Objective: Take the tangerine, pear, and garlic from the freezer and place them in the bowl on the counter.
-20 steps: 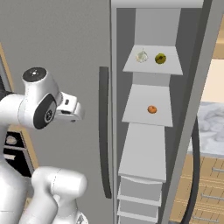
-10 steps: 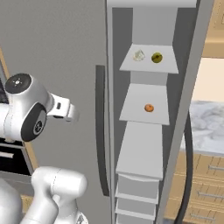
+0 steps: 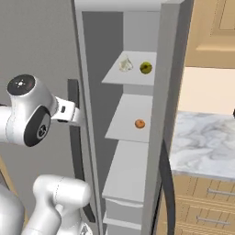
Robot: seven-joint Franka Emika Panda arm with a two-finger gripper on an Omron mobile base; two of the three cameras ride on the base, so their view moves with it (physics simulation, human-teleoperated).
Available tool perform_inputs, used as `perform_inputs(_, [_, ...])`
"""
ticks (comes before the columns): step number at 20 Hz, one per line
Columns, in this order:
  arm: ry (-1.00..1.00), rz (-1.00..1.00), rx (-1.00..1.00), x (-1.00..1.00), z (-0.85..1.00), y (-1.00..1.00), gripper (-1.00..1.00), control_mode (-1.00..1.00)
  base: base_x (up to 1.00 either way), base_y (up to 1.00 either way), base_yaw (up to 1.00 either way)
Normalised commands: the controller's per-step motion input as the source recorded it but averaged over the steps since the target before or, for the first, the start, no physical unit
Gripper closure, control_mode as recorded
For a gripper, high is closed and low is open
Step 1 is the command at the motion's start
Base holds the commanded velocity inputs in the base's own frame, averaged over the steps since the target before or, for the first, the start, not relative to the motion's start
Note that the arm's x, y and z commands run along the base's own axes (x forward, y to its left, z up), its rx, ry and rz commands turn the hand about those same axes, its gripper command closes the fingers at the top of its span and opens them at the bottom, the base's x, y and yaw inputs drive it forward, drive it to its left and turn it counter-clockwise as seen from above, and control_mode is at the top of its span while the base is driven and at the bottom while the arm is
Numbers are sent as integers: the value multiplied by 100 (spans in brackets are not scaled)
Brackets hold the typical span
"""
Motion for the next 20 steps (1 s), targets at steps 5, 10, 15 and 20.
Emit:
perform_inputs(5, [0,0,0,0,0,0,-100,100,-4,-87,-12])
perform_inputs(10, [0,0,0,0,0,0,-100,100,47,-59,-20])
perform_inputs(15, [0,0,0,0,0,0,-100,100,100,-21,-6])
perform_inputs(20, [0,0,0,15,19,-1,-100,-100,30,-8,0])
